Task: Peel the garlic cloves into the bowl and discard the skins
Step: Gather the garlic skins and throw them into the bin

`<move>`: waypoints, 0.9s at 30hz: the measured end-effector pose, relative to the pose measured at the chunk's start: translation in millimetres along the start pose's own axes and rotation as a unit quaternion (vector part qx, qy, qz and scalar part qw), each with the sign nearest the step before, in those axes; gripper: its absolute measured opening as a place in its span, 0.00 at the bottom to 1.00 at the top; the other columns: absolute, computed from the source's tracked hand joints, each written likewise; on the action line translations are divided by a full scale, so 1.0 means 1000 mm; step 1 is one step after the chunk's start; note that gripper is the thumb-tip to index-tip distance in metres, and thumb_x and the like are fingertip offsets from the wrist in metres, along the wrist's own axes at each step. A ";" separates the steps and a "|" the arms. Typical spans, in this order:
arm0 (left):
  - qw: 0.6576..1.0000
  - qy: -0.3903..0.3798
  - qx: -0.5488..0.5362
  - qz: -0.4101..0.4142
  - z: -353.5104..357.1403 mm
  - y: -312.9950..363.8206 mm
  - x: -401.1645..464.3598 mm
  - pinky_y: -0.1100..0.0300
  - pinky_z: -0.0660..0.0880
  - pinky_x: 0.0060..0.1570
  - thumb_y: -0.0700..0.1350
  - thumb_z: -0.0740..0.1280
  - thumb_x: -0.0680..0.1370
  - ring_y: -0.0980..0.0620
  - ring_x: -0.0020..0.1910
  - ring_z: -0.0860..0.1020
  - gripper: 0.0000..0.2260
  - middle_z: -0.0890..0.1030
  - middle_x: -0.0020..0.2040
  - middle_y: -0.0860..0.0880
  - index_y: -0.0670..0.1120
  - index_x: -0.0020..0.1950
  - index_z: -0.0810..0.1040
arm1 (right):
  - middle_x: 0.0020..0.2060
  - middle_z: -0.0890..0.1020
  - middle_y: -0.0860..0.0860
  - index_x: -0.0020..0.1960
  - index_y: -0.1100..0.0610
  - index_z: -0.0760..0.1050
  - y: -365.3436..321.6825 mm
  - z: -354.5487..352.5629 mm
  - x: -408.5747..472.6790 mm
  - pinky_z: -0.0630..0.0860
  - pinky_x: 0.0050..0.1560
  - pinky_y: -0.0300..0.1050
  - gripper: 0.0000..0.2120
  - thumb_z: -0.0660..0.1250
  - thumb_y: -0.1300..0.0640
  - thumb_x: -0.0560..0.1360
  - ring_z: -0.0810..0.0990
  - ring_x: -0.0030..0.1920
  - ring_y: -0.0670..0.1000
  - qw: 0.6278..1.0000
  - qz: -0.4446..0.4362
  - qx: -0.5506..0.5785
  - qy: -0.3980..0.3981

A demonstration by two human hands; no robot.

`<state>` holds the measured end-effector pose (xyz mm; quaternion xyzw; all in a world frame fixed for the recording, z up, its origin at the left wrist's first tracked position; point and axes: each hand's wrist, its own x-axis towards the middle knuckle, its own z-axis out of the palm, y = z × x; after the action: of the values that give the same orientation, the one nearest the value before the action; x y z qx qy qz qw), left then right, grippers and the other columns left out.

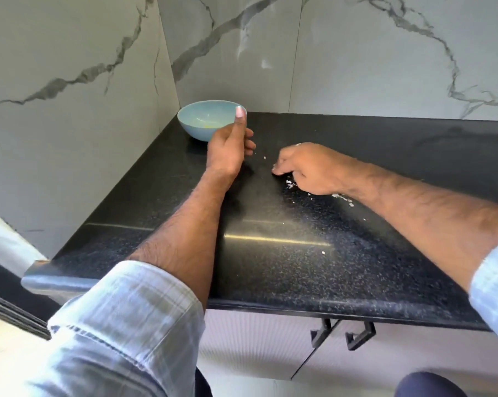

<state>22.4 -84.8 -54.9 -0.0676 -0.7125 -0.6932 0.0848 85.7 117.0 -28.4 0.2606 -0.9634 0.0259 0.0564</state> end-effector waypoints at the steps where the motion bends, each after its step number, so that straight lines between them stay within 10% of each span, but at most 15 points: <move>1: 1.000 -0.011 0.001 0.002 0.000 0.001 -0.001 0.63 0.77 0.37 0.71 0.57 0.82 0.51 0.38 0.82 0.35 0.85 0.40 0.43 0.39 0.52 0.84 | 0.56 0.84 0.47 0.66 0.54 0.83 -0.001 -0.004 -0.012 0.76 0.66 0.49 0.26 0.59 0.71 0.75 0.81 0.58 0.51 1.000 0.002 0.012 0.004; 8: 0.991 -0.118 0.049 0.041 0.017 0.004 -0.022 0.55 0.80 0.43 0.63 0.68 0.81 0.50 0.38 0.84 0.25 0.87 0.42 0.40 0.40 0.49 0.84 | 0.46 0.88 0.42 0.53 0.50 0.88 -0.001 -0.042 -0.070 0.78 0.46 0.28 0.10 0.72 0.62 0.78 0.84 0.42 0.34 0.986 0.085 0.141 0.035; 12: 0.989 -0.102 0.090 0.057 0.023 0.007 -0.032 0.58 0.78 0.36 0.48 0.76 0.81 0.52 0.33 0.82 0.11 0.86 0.37 0.44 0.43 0.43 0.84 | 0.34 0.87 0.47 0.48 0.53 0.88 0.006 -0.051 -0.076 0.85 0.38 0.44 0.07 0.78 0.49 0.76 0.85 0.33 0.49 0.948 0.197 0.221 0.117; 18: 0.965 -0.114 0.227 0.063 0.023 0.029 -0.041 0.62 0.74 0.26 0.51 0.88 0.65 0.53 0.25 0.76 0.19 0.83 0.30 0.47 0.44 0.36 0.80 | 0.34 0.87 0.48 0.44 0.49 0.87 0.008 -0.061 -0.057 0.83 0.42 0.47 0.03 0.80 0.54 0.74 0.83 0.33 0.48 0.948 0.238 0.202 0.059; 24: 0.947 -0.162 0.272 0.050 0.024 0.041 -0.037 0.54 0.86 0.42 0.35 0.80 0.74 0.52 0.35 0.86 0.08 0.88 0.39 0.47 0.46 0.44 0.85 | 0.37 0.87 0.47 0.47 0.49 0.88 0.021 -0.050 -0.054 0.77 0.30 0.39 0.08 0.79 0.62 0.73 0.85 0.35 0.48 0.942 0.267 0.193 0.057; 27: 0.942 -0.137 0.297 0.081 0.024 0.046 -0.038 0.62 0.80 0.31 0.46 0.84 0.72 0.54 0.26 0.80 0.12 0.85 0.32 0.48 0.44 0.42 0.82 | 0.32 0.86 0.46 0.45 0.50 0.87 0.022 -0.050 -0.065 0.76 0.28 0.36 0.04 0.79 0.59 0.74 0.81 0.29 0.39 0.937 0.276 0.194 0.086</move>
<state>69.3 -58.3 -18.5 -0.1910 -0.8829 -0.4249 0.0591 135.3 172.2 12.4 -0.0130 -0.9652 0.2492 0.0779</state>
